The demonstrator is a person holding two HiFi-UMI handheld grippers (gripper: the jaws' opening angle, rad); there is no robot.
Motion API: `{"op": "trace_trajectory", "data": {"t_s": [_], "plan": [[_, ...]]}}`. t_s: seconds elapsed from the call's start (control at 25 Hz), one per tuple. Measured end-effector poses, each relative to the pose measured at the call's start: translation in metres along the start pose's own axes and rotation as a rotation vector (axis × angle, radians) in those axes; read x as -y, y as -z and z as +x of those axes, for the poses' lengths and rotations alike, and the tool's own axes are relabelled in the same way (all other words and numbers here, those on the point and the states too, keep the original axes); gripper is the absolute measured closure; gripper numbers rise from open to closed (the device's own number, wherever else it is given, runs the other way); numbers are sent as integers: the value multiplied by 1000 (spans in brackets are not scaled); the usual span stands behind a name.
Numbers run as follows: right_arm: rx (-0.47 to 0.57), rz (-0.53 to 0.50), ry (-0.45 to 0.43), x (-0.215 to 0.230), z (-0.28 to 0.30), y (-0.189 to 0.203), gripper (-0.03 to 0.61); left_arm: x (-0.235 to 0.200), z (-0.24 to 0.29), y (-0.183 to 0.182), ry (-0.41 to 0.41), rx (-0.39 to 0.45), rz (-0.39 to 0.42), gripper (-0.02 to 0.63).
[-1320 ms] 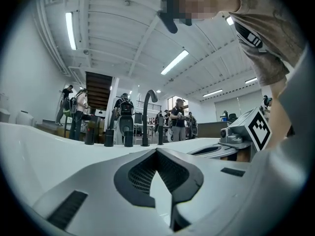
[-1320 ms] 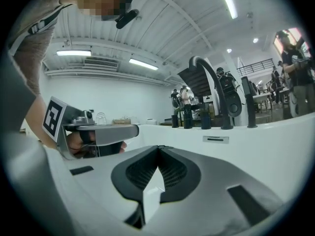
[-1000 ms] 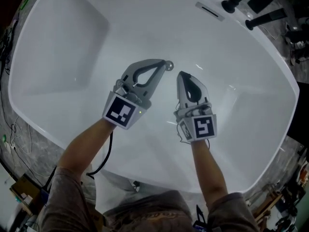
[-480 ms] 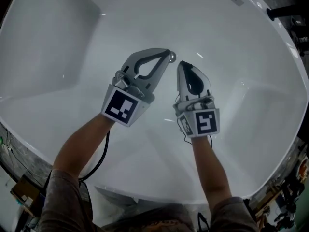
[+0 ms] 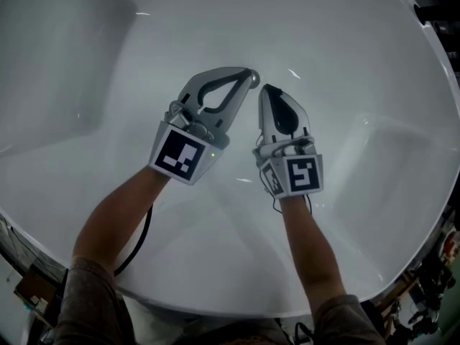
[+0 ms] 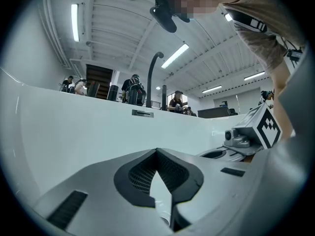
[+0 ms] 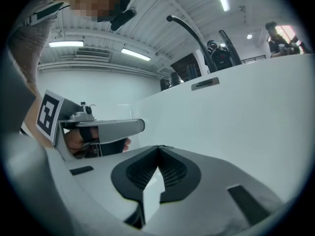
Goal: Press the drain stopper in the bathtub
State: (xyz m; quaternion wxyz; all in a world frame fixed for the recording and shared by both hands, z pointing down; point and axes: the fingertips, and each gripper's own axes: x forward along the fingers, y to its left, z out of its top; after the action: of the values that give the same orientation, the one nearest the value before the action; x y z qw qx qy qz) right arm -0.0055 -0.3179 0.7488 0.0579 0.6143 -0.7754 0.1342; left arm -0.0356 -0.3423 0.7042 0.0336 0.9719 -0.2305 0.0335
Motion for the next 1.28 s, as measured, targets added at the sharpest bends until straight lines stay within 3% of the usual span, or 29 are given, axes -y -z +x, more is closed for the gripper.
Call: {"op": "trace_trajectory", "data": {"t_s": [0.52, 0.68, 0.92, 1.28], "plan": [[-178, 2, 10, 25, 41, 84, 574, -18, 8, 24, -52, -27, -34, 612], [-277, 35, 45, 44, 55, 122, 574, -16, 9, 36, -61, -44, -49, 612], [-435, -12, 71, 55, 80, 186, 574, -23, 7, 54, -72, -70, -72, 612], [-639, 48, 89, 70, 88, 249, 574, -19, 8, 68, -67, -96, -89, 612]]}}
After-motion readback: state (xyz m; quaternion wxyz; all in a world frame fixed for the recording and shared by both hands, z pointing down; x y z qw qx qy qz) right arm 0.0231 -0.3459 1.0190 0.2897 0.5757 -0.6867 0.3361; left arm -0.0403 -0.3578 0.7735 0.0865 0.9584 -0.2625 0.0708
